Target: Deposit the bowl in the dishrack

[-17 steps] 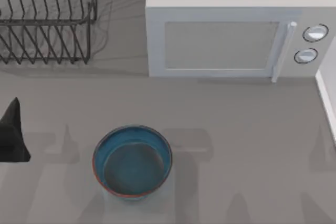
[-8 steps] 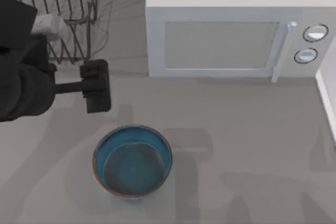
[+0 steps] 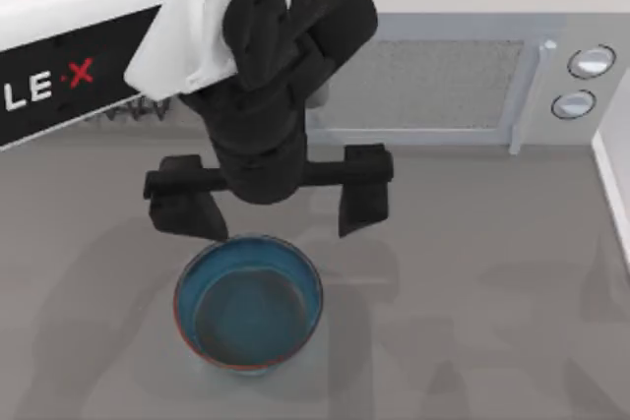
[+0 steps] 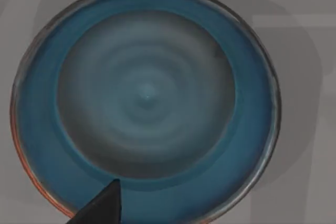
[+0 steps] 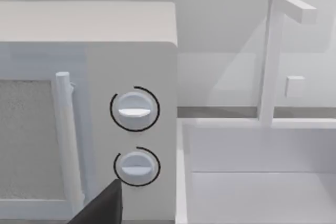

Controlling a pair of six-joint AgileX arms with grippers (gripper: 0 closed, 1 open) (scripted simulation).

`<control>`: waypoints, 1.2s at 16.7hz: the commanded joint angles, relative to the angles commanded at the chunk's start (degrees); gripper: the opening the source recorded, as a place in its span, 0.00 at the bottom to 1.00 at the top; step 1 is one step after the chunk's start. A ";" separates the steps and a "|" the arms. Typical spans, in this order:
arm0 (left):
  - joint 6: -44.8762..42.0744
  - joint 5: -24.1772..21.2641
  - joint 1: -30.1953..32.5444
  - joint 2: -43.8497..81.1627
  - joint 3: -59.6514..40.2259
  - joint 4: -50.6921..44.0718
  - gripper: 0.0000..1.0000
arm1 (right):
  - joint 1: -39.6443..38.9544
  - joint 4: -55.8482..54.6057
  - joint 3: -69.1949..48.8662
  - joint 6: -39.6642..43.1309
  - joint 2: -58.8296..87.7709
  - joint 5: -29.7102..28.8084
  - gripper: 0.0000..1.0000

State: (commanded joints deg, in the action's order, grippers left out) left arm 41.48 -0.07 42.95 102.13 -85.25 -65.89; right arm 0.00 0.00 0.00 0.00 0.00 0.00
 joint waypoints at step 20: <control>4.34 -0.05 4.43 15.42 4.18 12.70 1.00 | 0.00 0.00 0.00 0.00 0.00 0.00 1.00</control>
State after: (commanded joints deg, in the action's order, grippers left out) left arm 45.81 -0.11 47.38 117.55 -81.07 -53.19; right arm 0.00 0.00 0.00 0.00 0.00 0.00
